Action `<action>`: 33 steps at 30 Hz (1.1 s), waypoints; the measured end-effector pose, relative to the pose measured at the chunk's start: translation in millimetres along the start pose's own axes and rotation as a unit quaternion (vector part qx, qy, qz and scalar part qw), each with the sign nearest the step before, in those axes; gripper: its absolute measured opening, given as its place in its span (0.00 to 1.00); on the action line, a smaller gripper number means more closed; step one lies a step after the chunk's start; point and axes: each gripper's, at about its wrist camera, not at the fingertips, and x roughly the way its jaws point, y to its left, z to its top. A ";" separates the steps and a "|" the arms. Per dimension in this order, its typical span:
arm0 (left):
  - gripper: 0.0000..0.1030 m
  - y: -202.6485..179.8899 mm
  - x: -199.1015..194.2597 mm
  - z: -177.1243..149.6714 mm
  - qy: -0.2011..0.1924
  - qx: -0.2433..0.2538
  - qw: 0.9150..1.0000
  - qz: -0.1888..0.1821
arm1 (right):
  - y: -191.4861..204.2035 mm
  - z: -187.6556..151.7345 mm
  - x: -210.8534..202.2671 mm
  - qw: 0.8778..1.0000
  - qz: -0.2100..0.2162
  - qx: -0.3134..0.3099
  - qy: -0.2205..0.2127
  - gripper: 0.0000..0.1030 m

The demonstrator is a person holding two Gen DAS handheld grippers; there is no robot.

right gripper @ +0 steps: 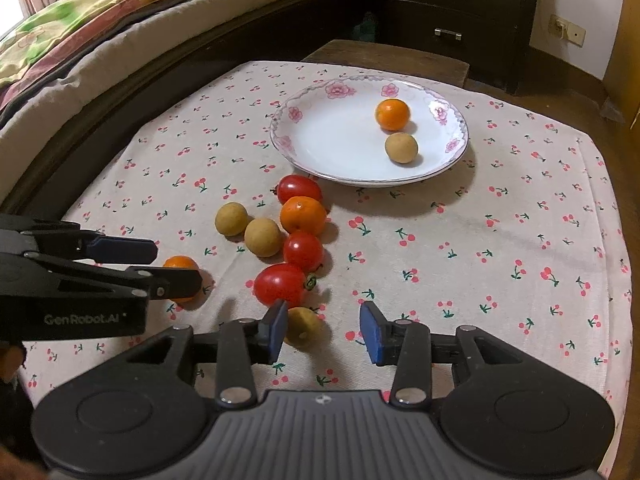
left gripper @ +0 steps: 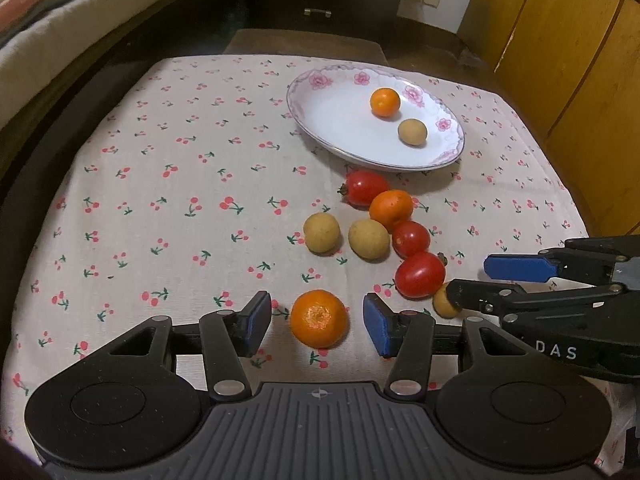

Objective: Organize fruits
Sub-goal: 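Move both tools back toward the remaining fruit cluster, then close the left tool on another mandarin while the right tool grasps a brown fruit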

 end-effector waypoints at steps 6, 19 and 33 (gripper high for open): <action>0.58 0.6 2.3 0.0 0.002 -0.001 1.000 -0.001 | -3.0 2.6 -3.7 1.000 0.004 0.004 -0.004 0.40; 0.60 -1.4 8.4 0.9 0.009 -0.002 1.000 -0.004 | -4.8 4.3 -0.8 1.000 0.013 0.014 0.000 0.40; 0.61 0.4 10.0 -1.3 0.015 0.000 1.000 0.003 | 10.4 0.2 19.7 0.999 0.015 -0.025 0.021 0.40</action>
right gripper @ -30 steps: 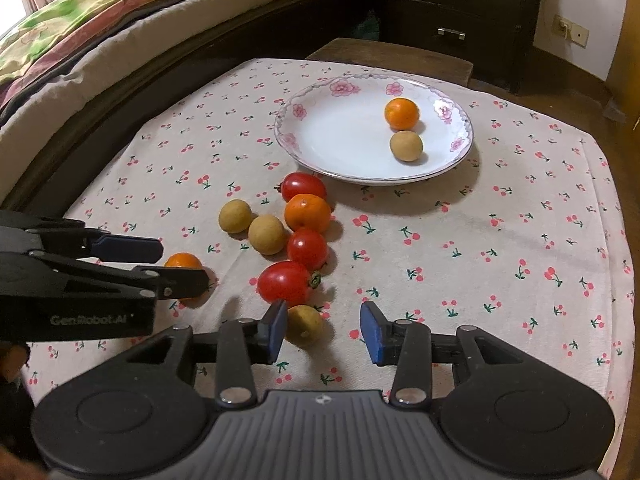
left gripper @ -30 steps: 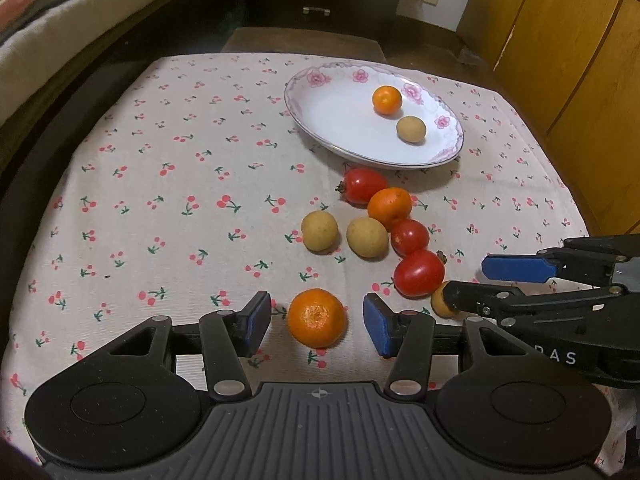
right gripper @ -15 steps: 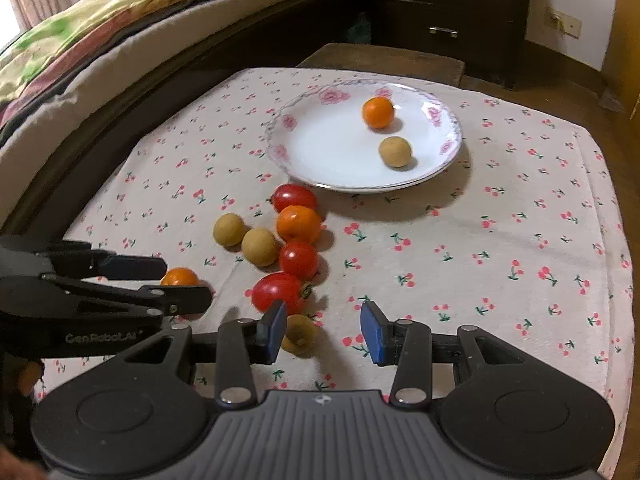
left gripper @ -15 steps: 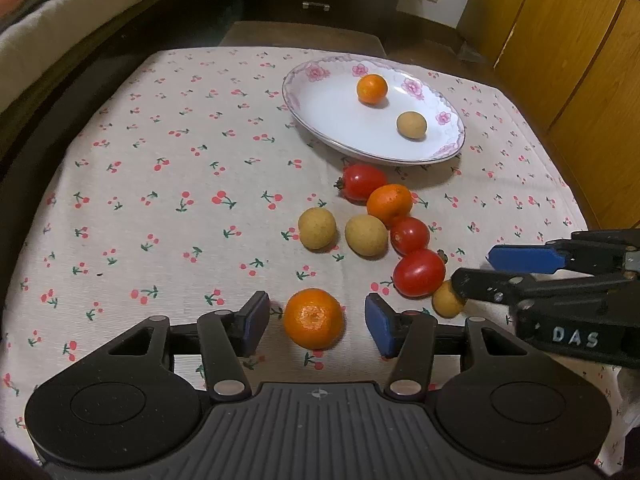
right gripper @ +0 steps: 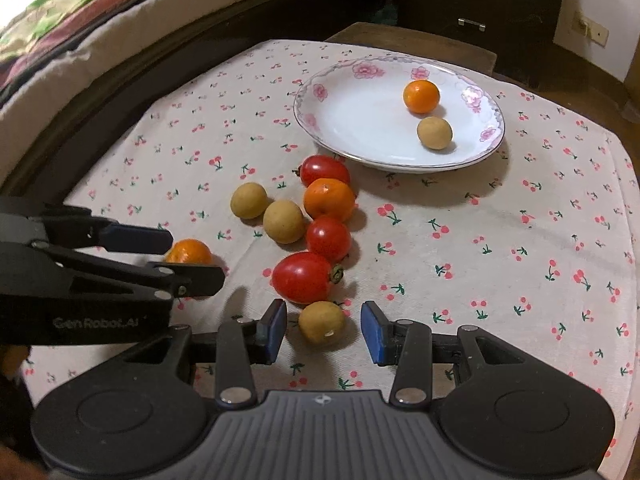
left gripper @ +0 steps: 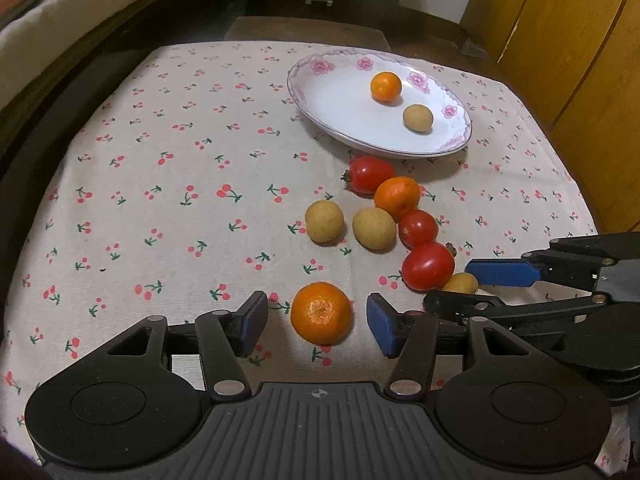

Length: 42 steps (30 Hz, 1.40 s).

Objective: Organize fruits
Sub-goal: 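Close the left tool on another mandarin while the right tool grasps a brown fruit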

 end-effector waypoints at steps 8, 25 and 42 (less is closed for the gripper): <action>0.62 -2.6 1.5 -3.4 -0.001 0.019 1.000 0.012 | 1.1 -1.9 -2.6 1.000 -0.005 -0.011 0.001 0.27; 0.57 -13.4 9.0 -4.8 -0.004 0.052 0.998 0.035 | -18.1 -10.9 -12.4 1.000 -0.012 0.007 0.000 0.26; 0.66 -11.9 10.0 -7.3 -0.006 0.052 0.998 0.040 | -14.2 -11.6 -10.8 1.000 -0.027 -0.003 0.000 0.30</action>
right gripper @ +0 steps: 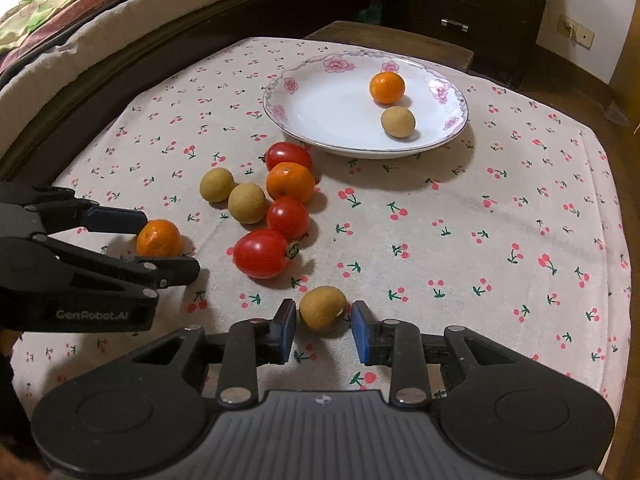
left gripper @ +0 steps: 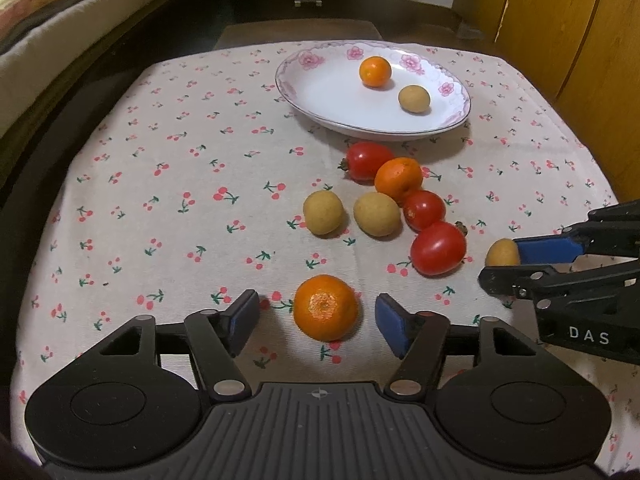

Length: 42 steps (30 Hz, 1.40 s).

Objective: Organize fruits
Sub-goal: 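Close the left tool on another mandarin while the right tool grasps a brown fruit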

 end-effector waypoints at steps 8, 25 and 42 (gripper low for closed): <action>0.52 3.6 -2.7 1.1 0.000 -0.010 1.000 0.004 | 0.8 0.1 -1.0 1.000 -0.003 -0.002 0.006 0.30; 0.40 1.1 -9.2 2.2 -0.001 -0.014 1.000 -0.004 | -2.9 -1.7 -6.1 1.000 -0.001 0.009 0.003 0.22; 0.41 2.4 -4.8 1.7 0.004 -0.011 1.000 -0.007 | 5.1 4.9 5.1 1.000 -0.005 -0.010 -0.007 0.26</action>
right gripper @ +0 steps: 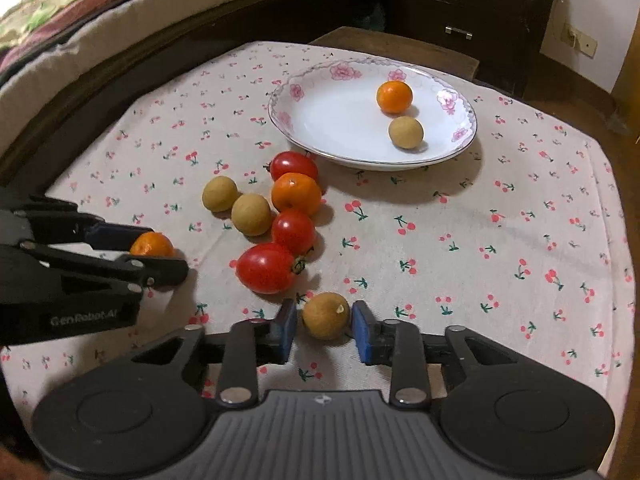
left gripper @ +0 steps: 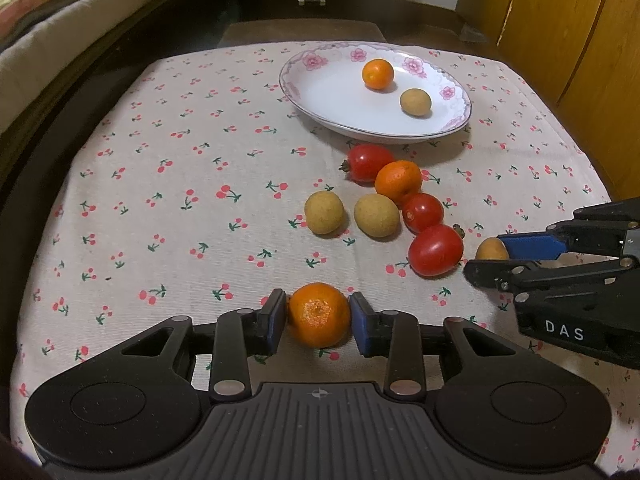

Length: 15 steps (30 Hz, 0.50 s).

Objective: Organize fruits
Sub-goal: 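Close the left tool on another mandarin while the right tool grasps a brown fruit, then carry the mandarin and brown fruit over the white plate with both tools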

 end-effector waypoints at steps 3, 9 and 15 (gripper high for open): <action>0.40 -0.6 -0.9 0.2 0.001 0.001 1.000 0.001 | -1.1 -1.4 -2.0 1.000 0.001 0.002 0.004 0.26; 0.39 -0.2 -5.2 1.5 -0.003 -0.002 1.000 0.000 | -3.5 -2.7 -7.6 1.000 -0.001 0.007 0.003 0.26; 0.39 -0.4 -10.0 8.4 -0.012 -0.010 1.000 -0.007 | -5.1 2.9 -15.6 1.000 -0.002 0.011 -0.012 0.26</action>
